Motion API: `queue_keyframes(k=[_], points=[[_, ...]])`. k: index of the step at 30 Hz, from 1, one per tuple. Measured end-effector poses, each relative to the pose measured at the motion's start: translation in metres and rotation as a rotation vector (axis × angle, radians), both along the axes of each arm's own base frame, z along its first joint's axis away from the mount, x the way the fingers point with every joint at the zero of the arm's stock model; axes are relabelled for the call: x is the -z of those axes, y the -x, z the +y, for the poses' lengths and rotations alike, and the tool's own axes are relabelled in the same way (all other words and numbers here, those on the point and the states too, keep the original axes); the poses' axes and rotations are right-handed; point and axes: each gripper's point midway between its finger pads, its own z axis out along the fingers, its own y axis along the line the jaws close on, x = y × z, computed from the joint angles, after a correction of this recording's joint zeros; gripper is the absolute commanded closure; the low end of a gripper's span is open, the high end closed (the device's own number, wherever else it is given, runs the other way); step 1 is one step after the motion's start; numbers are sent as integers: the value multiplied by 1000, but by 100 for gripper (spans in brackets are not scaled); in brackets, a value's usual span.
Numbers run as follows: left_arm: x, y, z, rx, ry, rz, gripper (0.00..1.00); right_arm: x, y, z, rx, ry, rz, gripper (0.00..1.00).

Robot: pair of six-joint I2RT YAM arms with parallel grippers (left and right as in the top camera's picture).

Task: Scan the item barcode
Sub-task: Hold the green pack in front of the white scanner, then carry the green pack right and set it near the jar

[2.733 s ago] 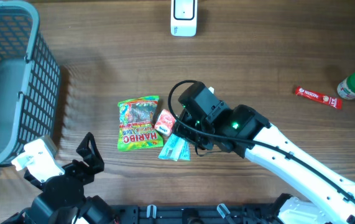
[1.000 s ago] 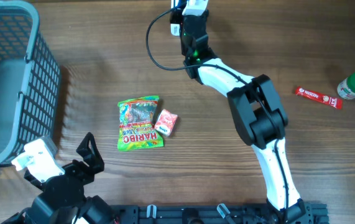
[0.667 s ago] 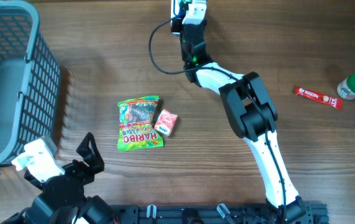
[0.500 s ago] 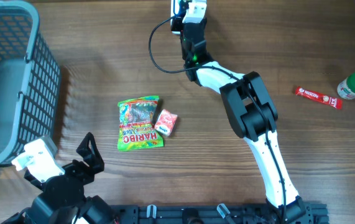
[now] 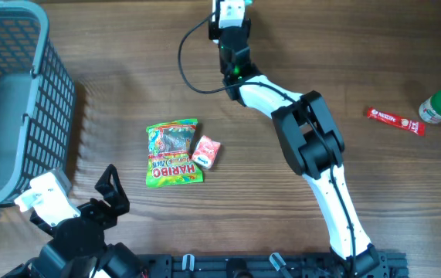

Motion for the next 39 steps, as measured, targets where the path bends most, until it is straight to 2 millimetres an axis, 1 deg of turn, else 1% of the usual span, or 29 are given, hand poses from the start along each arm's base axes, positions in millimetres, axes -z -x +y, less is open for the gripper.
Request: queue_keyframes(k=[3,5,7,8,10,11,12,13,14,15,16,17,18,20,22,23,26,28,31,32,33,34,35,38,39], points=[[0,0,0,0,0,0,0,-41,9,-23,153,73,-36,96],[0,0,0,0,0,0,0,-79,17,-50,282,117,-66,96],[0,0,0,0,0,0,0,-109,23,-78,392,150,-82,96],[0,0,0,0,0,0,0,-124,27,-99,464,172,-81,96],[0,0,0,0,0,0,0,-141,32,-137,586,208,-67,96],[0,0,0,0,0,0,0,-145,34,-162,664,230,-46,96],[0,0,0,0,0,0,0,-144,36,-183,727,255,-17,96],[0,0,0,0,0,0,0,-140,37,-205,789,285,25,96],[0,0,0,0,0,0,0,-132,39,-233,865,328,87,96],[0,0,0,0,0,0,0,-123,40,-255,917,371,148,96],[0,0,0,0,0,0,0,-110,43,-283,979,421,227,96],[0,0,0,0,0,0,0,-100,46,-302,1014,456,285,96],[0,0,0,0,0,0,0,-87,51,-327,1060,493,359,96],[0,0,0,0,-1,1,0,-63,61,-364,1104,559,500,96],[0,0,0,1,-1,1,0,-38,74,-391,1124,593,620,96],[0,0,0,0,-1,1,0,-28,80,-402,1126,600,668,96],[1,0,0,0,-1,1,0,3,98,-434,1138,567,781,96],[1,0,0,1,-1,2,0,17,107,-451,1145,519,817,96],[1,0,0,1,-1,1,0,30,116,-471,1150,452,847,95],[1,0,0,1,-1,1,0,34,119,-475,1142,437,862,91],[1,0,0,0,0,1,0,39,121,-477,1128,430,883,82],[1,0,0,1,-1,1,0,45,123,-477,1106,420,910,66],[1,0,0,1,-1,1,0,49,124,-476,1085,415,931,53],[1,0,0,0,0,1,0,62,121,-470,1012,377,966,28],[1,0,0,1,-1,1,0,66,119,-468,989,365,972,1]])
